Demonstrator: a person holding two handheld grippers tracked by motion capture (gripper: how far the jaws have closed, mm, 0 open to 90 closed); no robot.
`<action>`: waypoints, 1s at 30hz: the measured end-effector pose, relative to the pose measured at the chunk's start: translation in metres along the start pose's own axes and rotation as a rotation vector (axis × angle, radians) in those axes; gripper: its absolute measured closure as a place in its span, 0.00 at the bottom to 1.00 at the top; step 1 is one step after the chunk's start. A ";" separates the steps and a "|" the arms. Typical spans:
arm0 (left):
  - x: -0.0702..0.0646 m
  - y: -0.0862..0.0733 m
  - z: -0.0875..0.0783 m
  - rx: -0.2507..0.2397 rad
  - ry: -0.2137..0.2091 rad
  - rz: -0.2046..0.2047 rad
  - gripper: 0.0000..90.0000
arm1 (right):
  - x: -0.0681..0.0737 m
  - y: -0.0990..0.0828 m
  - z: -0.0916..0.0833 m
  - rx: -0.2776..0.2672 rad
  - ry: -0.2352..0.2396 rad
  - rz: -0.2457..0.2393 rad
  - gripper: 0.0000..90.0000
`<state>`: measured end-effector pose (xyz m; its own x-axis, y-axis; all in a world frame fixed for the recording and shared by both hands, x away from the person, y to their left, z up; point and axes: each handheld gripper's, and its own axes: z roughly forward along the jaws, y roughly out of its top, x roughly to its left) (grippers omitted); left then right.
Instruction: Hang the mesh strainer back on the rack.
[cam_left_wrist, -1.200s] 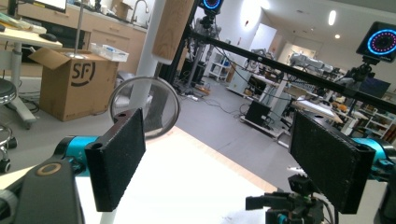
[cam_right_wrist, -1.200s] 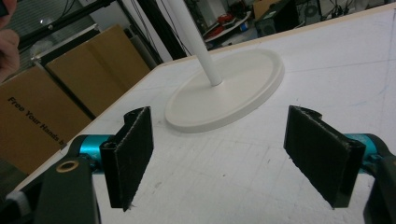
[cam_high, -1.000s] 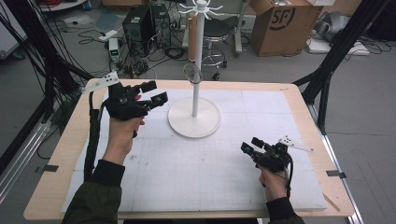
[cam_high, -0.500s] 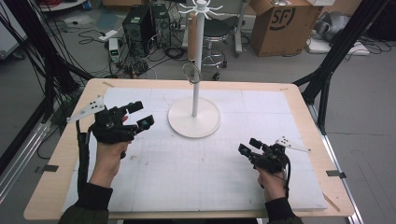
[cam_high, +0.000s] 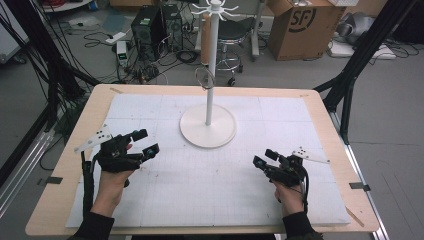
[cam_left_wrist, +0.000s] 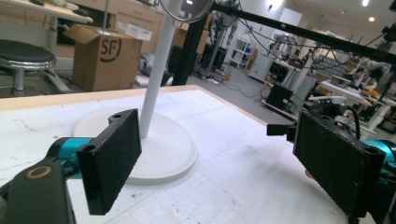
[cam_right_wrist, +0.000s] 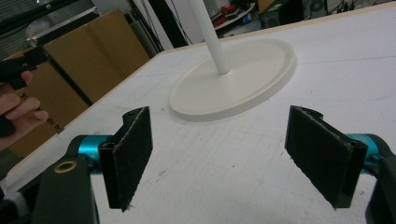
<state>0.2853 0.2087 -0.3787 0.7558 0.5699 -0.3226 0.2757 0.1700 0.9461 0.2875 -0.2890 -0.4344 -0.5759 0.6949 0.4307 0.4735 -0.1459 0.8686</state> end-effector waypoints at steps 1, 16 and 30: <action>0.000 -0.002 -0.001 0.001 0.002 -0.002 0.18 | 0.000 0.000 0.000 0.001 0.000 0.000 0.25; 0.012 -0.037 -0.013 0.021 0.042 -0.061 0.18 | 0.005 -0.001 0.002 0.019 0.001 -0.041 0.21; 0.009 -0.056 -0.019 0.075 0.074 -0.050 0.18 | 0.012 -0.001 0.001 0.006 -0.003 -0.100 0.19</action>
<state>0.2651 0.2197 -0.4341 0.6949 0.6201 -0.3641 0.3579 0.1409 0.9231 0.2806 -0.2801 -0.4308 -0.6182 0.7081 0.3411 0.4180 -0.0714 0.9056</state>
